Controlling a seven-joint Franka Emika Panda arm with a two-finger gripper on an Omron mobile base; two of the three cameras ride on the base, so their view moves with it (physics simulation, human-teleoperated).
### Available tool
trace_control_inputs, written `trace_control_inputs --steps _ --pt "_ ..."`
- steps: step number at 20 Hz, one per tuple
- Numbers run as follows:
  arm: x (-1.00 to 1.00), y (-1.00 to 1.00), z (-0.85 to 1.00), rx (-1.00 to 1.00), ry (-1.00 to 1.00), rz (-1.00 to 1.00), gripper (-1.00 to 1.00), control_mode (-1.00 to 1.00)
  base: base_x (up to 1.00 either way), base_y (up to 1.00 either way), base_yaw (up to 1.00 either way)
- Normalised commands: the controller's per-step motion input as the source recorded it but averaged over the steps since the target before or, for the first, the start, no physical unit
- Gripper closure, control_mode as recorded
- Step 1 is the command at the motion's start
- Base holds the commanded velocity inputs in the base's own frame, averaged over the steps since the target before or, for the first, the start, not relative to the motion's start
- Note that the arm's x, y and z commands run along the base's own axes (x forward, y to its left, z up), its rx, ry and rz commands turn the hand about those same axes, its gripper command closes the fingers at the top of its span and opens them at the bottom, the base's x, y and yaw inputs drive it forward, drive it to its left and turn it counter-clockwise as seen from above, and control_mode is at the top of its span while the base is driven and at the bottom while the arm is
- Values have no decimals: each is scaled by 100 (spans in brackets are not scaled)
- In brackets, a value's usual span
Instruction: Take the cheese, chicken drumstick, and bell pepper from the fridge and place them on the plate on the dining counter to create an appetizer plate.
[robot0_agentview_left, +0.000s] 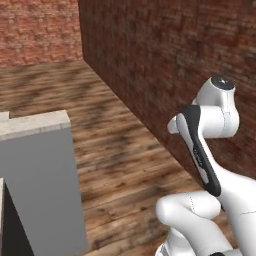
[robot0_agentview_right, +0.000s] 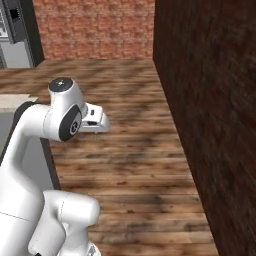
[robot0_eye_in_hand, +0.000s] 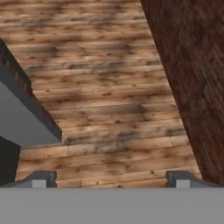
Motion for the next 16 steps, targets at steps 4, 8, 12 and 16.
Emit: trace_control_inputs --steps 4,8,12,16 --pt "0 0 0 0 0 0 -100 100 100 -9 35" --pt "0 0 0 0 0 0 -100 100 100 -10 38" --pt "0 0 0 0 0 0 -100 100 100 -3 38" --pt "0 0 0 0 0 0 -100 100 100 -31 33"
